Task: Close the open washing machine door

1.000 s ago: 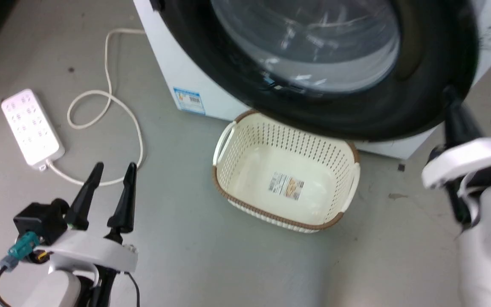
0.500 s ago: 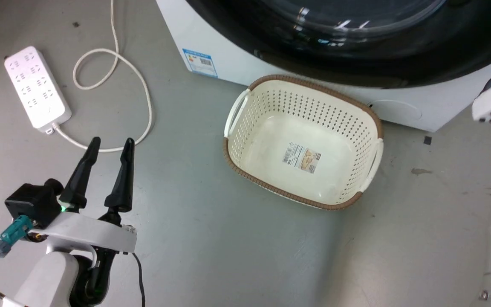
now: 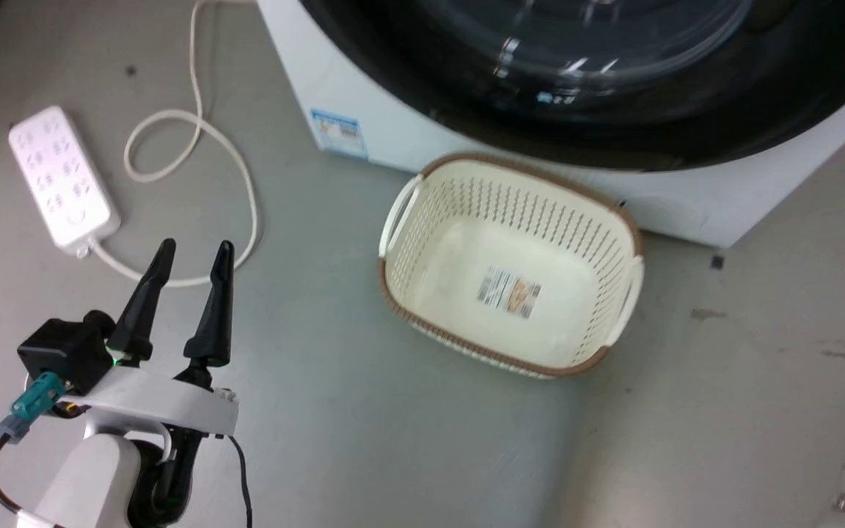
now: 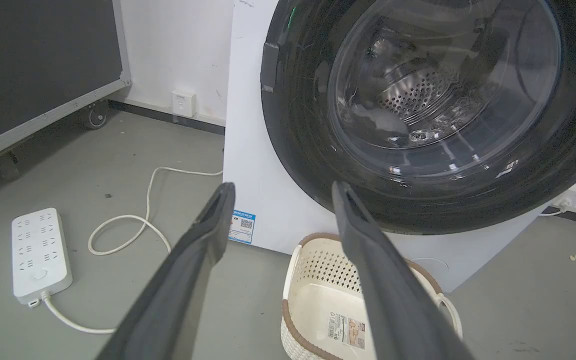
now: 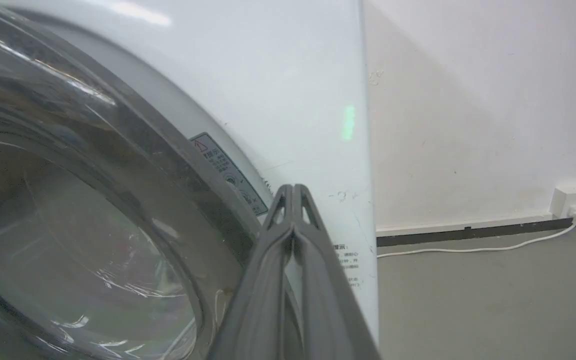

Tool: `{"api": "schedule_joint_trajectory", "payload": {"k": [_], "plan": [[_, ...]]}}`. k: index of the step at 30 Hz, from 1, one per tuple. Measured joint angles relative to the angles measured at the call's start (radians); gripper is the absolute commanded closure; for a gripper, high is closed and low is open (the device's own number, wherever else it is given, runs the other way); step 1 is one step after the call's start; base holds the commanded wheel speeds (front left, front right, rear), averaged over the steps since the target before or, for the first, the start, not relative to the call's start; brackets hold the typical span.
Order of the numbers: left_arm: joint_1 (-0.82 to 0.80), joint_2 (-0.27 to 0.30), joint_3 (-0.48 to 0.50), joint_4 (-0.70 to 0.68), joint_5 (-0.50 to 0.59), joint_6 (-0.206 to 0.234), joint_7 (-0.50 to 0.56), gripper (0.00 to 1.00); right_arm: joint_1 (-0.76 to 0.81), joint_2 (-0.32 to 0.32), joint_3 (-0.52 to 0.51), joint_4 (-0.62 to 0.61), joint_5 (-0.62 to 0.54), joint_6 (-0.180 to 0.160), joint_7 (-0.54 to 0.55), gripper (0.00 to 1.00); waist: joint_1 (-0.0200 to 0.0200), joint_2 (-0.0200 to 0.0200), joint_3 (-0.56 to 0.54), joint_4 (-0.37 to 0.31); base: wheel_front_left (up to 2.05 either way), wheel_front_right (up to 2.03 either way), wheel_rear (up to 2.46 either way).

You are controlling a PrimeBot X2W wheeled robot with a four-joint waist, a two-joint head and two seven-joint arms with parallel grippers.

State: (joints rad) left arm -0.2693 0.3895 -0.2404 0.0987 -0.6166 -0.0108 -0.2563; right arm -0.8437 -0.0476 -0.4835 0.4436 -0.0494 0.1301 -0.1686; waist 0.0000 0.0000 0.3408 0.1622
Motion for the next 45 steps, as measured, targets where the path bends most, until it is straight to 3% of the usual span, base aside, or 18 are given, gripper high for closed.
{"api": "schedule_joint_trajectory", "payload": {"k": [10,21,27,45], "plan": [[0.087,0.003,0.01,0.002,0.047,0.038,0.0,0.0,0.285,0.0,0.157,-0.152,0.147,0.0,-0.045,1.0,-0.0003,0.0,-0.152,-0.097,0.0,0.0,0.0],[0.155,0.012,-0.012,-0.018,0.06,0.072,0.041,0.0,0.679,-0.001,0.325,-0.359,0.206,0.0,-0.01,1.0,-0.0003,0.0,-0.278,-0.213,0.0,0.0,0.0],[0.175,0.01,-0.02,-0.019,0.073,0.115,0.06,0.0,0.817,-0.001,0.354,-0.422,0.227,0.0,0.008,1.0,-0.0002,0.0,-0.321,-0.227,0.0,0.0,0.0],[0.194,0.01,-0.054,-0.022,0.087,0.132,0.075,0.0,0.953,-0.001,0.372,-0.452,0.25,0.0,0.114,0.99,0.0,0.0,-0.352,-0.21,0.0,0.0,0.0]]}}
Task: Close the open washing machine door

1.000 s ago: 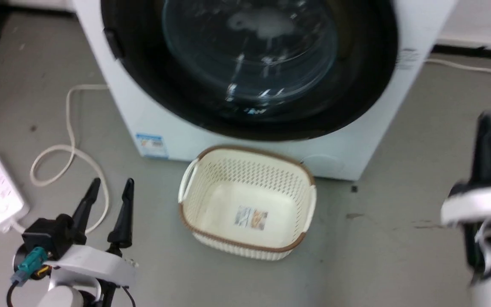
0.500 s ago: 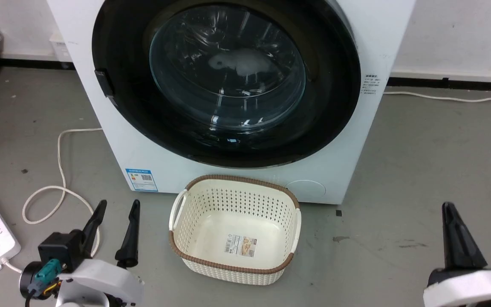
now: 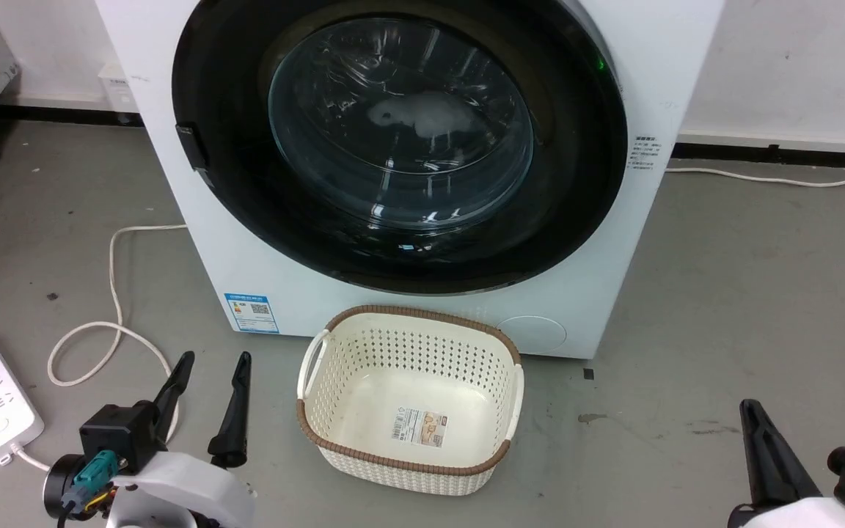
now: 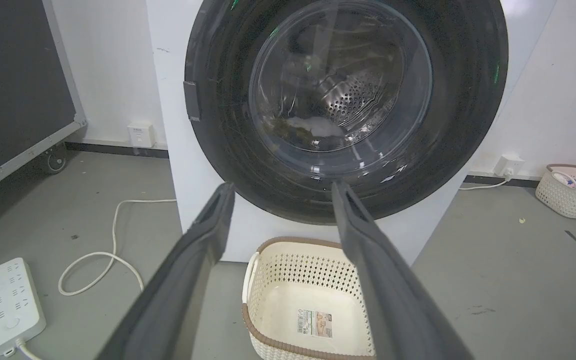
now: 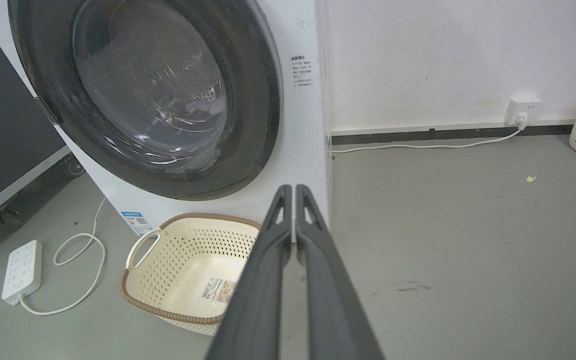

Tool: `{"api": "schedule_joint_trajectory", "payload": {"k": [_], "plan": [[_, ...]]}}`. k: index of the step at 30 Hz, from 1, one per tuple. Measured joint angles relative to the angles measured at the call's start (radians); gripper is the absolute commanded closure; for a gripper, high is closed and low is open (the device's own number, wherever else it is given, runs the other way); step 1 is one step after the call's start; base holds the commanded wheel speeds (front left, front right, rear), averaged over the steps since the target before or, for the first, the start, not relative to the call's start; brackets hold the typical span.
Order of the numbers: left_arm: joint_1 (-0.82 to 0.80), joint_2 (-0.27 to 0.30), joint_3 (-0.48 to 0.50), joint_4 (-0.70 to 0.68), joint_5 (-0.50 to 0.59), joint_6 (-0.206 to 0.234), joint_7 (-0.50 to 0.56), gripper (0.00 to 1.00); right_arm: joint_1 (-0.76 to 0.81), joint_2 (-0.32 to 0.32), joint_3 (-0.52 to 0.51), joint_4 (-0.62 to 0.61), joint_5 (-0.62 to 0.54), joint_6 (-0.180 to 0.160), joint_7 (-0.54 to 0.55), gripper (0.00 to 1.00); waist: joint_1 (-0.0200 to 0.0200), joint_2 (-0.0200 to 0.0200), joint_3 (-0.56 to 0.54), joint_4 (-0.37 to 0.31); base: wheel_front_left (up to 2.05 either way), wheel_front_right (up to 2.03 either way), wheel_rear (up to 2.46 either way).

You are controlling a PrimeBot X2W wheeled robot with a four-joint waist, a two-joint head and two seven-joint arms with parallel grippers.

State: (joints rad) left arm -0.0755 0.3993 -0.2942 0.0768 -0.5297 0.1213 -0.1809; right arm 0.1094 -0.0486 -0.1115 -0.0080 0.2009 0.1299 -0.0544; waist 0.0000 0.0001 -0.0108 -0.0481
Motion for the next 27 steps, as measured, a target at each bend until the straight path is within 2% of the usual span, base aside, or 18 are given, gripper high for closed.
{"api": "schedule_joint_trajectory", "payload": {"k": [1,2,15,27], "plan": [[0.0,0.0,-0.001,0.0,0.0,0.0,0.0,0.0,0.002,0.0,0.001,0.001,0.002,0.0,0.0,0.22,0.0,0.0,0.0,0.0,0.0,0.0,0.0],[0.0,0.001,-0.002,0.0,0.0,0.0,0.0,0.0,0.003,0.0,0.001,0.002,0.002,0.0,0.0,0.0,-0.0001,-0.0001,0.0,0.0,0.0,0.0,0.0],[0.0,0.016,-0.004,-0.003,-0.001,0.0,0.006,0.0,0.004,0.0,0.011,0.023,0.003,0.0,-0.009,0.0,0.0,0.0,-0.001,-0.002,0.0,0.0,0.0],[-0.001,0.007,0.0,-0.007,-0.024,0.009,0.006,0.0,0.004,0.0,0.025,0.035,0.012,0.0,-0.028,0.0,0.0,0.0,-0.002,-0.007,0.0,0.0,0.0]]}}
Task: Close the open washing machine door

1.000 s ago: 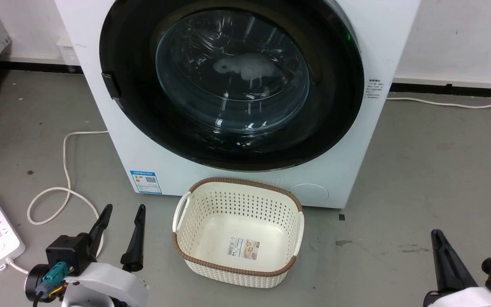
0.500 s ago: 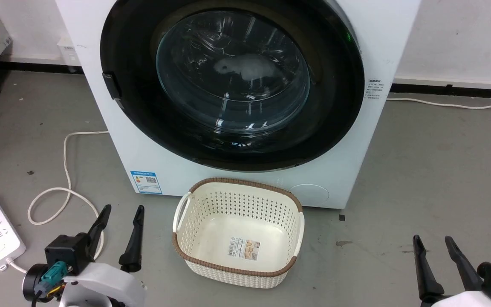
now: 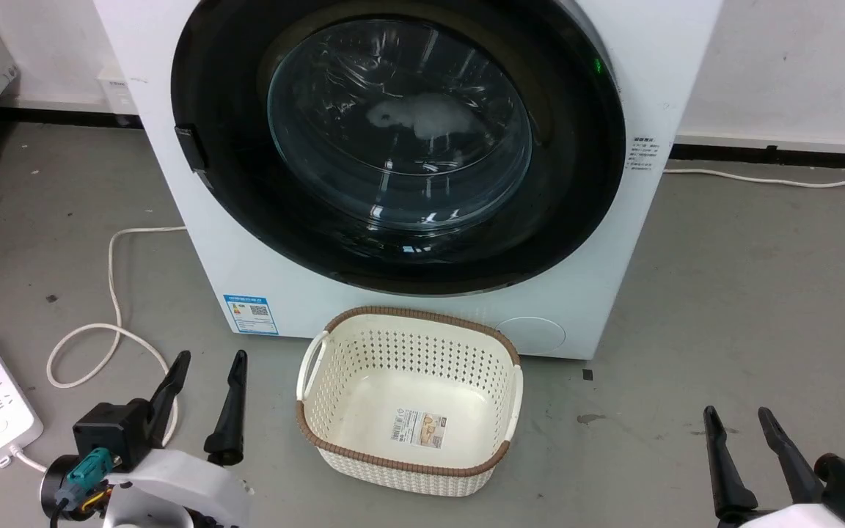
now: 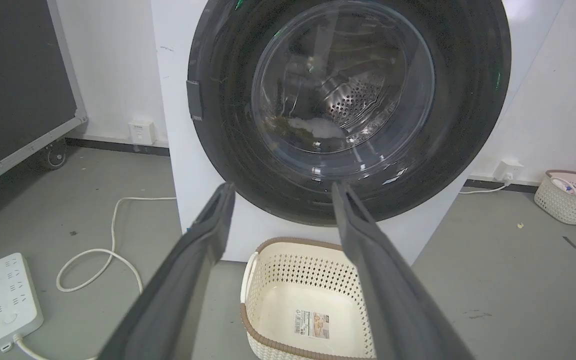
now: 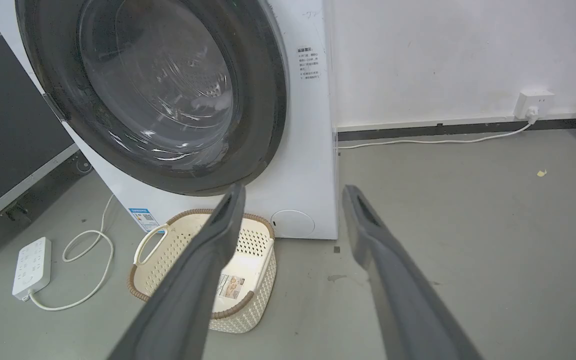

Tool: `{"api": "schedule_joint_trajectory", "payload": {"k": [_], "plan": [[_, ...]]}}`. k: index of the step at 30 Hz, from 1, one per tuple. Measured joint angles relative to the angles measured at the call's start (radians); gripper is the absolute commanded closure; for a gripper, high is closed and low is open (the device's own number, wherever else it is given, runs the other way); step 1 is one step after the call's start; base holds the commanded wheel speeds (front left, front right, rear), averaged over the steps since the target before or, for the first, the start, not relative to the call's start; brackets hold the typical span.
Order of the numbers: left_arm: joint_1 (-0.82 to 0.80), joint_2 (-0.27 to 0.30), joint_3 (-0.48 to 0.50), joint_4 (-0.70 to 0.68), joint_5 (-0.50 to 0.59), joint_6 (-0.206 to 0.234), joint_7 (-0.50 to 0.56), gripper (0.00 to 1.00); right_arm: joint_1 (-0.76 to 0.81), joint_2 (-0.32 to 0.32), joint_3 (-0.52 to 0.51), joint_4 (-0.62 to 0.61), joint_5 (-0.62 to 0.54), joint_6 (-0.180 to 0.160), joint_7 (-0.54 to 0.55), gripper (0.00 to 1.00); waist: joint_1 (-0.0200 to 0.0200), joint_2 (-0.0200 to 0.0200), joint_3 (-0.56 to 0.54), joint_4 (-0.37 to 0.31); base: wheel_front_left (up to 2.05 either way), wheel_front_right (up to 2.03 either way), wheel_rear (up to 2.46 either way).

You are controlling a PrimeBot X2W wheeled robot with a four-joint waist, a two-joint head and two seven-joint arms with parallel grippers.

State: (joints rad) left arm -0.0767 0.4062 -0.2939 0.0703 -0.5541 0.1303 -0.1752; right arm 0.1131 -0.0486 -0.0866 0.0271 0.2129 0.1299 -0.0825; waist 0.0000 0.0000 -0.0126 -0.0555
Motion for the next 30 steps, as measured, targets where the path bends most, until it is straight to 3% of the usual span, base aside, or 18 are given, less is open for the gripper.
{"api": "schedule_joint_trajectory", "payload": {"k": [2,3,30], "plan": [[0.0,0.0,0.001,0.002,-0.002,0.0,0.0,0.0,0.0,0.0,0.0,0.001,0.0,0.0,0.0,0.0,0.0,0.0,0.0,0.0,0.0,0.0,0.0],[-0.001,0.0,0.0,0.003,-0.003,0.001,0.0,1.0,0.0,0.0,0.001,0.002,0.0,0.0,-0.001,1.0,0.0,0.0,0.001,0.0,0.0,0.0,0.0],[0.001,-0.056,0.048,-0.004,0.087,-0.019,0.028,1.0,-0.005,0.0,0.013,0.001,-0.03,0.0,0.012,1.0,0.0,0.0,0.003,0.01,0.0,0.0,0.0]]}}
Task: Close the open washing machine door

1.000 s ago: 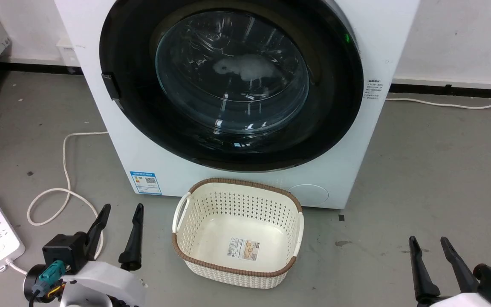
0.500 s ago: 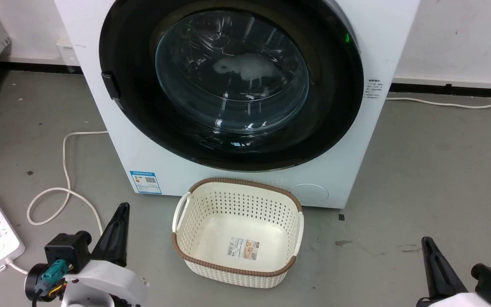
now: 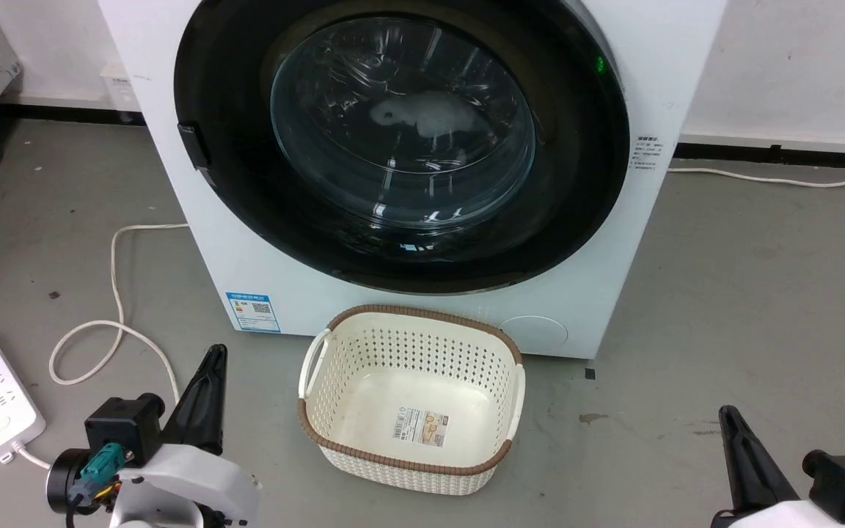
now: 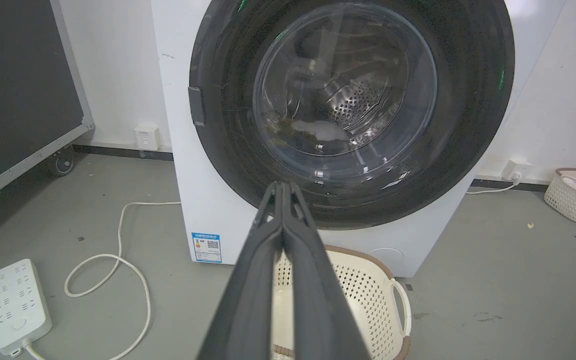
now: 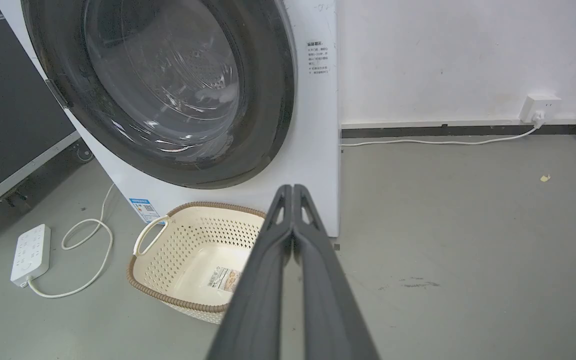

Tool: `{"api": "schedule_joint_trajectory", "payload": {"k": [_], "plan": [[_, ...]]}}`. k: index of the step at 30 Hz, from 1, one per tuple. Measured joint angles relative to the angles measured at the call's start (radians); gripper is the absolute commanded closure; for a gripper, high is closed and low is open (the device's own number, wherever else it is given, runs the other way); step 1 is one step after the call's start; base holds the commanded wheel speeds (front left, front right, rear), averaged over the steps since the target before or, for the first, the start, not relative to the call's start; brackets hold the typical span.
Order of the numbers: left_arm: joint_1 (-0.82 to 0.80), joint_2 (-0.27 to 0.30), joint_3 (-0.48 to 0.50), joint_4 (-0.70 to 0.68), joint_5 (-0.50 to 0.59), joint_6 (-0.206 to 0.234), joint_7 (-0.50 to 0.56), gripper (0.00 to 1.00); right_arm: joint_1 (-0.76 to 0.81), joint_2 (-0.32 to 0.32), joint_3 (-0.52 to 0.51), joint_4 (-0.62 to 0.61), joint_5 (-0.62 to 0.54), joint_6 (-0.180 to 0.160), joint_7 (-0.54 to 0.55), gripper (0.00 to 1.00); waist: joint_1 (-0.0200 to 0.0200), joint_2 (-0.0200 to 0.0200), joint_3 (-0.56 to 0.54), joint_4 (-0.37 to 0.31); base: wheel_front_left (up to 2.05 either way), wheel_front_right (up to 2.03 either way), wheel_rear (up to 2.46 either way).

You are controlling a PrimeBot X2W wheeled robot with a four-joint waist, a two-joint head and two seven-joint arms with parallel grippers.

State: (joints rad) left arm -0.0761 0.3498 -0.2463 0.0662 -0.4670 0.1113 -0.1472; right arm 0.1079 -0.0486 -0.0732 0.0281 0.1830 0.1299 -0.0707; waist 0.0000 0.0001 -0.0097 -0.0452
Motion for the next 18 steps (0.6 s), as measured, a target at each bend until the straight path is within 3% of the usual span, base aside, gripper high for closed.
{"api": "schedule_joint_trajectory", "payload": {"k": [18], "plan": [[0.012,-0.054,0.04,-0.012,0.079,-0.019,0.025,1.0,-0.015,0.0,0.013,-0.003,-0.031,0.0,0.015,1.0,0.0,0.0,0.002,0.008,0.0,0.0,0.0]]}}
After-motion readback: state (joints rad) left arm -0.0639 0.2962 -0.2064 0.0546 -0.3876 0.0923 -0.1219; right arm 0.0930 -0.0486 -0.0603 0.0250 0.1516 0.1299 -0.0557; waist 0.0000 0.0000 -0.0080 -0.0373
